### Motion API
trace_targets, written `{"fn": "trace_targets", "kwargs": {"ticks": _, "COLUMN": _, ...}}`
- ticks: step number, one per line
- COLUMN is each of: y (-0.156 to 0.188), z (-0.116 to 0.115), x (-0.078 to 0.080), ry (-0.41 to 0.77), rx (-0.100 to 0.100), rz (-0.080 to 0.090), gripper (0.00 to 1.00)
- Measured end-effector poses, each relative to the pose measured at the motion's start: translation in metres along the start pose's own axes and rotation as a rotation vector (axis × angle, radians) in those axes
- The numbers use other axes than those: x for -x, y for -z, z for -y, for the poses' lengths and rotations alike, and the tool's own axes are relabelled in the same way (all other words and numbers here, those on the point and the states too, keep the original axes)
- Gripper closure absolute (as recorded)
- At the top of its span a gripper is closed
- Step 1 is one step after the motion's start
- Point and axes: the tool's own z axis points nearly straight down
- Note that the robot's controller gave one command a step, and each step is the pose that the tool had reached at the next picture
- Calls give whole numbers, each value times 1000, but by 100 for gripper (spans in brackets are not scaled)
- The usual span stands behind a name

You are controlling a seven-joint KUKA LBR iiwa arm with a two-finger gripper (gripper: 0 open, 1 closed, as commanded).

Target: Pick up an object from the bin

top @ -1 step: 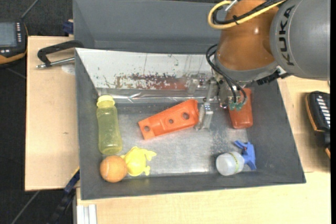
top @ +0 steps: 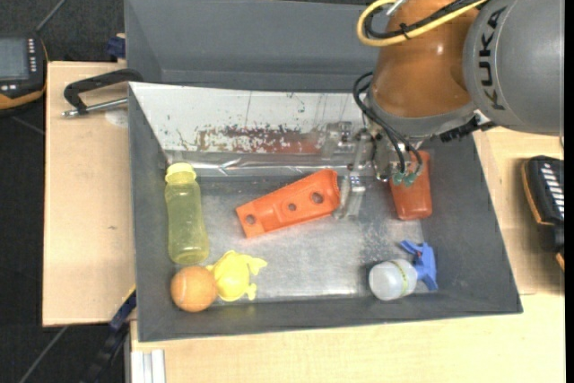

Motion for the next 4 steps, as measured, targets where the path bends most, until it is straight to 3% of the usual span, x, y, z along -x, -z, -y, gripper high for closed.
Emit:
{"fn": "trace_targets", "kwargs": {"ticks": 1, "y": -42, "z": -22, "x": -3, "ry": -57, "rx": 0, "rz": 1, "gripper": 0}}
{"fn": "trace_targets", "kwargs": {"ticks": 2, "y": -82, "z": -23, "x": 5, "ry": -19, "rx": 1, "rz": 1, "gripper": 100}}
{"fn": "trace_targets", "kwargs": {"ticks": 3, "y": -82, "z": -23, "x": 5, "ry": -19, "rx": 1, "rz": 1, "gripper": 100}}
{"fn": "trace_targets", "kwargs": {"ticks": 4, "y": -27, "z": -30, "x": 6, "ry": 11, "rx": 1, "rz": 0, "gripper": 100}}
